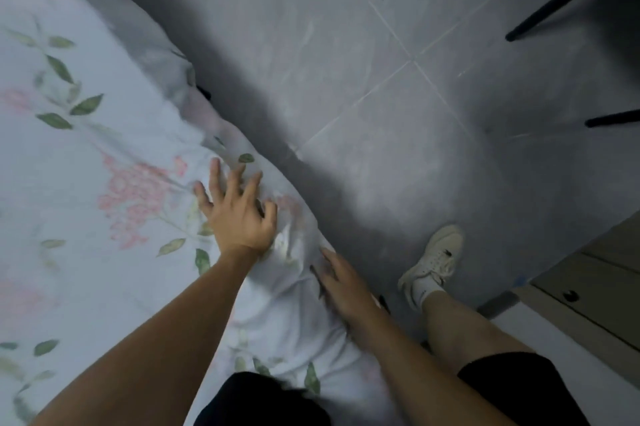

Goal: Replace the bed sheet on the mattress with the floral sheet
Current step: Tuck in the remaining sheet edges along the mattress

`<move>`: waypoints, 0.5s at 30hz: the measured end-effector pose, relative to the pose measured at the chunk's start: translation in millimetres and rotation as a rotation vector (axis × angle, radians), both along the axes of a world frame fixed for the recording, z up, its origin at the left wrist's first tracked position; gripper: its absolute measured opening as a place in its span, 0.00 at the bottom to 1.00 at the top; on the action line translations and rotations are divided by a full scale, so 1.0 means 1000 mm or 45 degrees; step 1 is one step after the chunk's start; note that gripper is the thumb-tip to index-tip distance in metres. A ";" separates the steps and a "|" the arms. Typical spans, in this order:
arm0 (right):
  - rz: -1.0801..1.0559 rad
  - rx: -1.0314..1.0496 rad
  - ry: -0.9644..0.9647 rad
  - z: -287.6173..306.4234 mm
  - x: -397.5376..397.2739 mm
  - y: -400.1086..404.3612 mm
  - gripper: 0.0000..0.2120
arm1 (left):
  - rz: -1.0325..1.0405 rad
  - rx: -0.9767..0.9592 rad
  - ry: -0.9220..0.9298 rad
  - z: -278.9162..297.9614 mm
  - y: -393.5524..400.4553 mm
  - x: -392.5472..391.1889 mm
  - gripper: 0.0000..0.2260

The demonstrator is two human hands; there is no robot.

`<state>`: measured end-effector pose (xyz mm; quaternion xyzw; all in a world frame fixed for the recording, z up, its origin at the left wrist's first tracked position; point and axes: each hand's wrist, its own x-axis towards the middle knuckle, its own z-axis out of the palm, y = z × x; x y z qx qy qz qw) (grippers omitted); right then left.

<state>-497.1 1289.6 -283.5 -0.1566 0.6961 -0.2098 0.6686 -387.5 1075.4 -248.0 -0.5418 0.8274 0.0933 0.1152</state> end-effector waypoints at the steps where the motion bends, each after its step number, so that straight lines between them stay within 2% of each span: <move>1: 0.115 0.038 -0.032 -0.004 -0.001 -0.009 0.31 | -0.008 -0.026 0.029 -0.002 0.000 0.002 0.24; 4: 0.373 0.014 -0.027 -0.002 0.001 -0.030 0.30 | -0.032 -0.067 0.026 -0.010 -0.002 0.005 0.19; 10: 0.457 0.028 -0.098 -0.014 -0.013 -0.046 0.33 | -0.055 -0.086 0.017 -0.025 -0.009 0.003 0.17; 15: 0.563 0.024 -0.215 -0.010 -0.034 -0.087 0.27 | -0.059 -0.123 0.060 -0.023 -0.010 0.005 0.15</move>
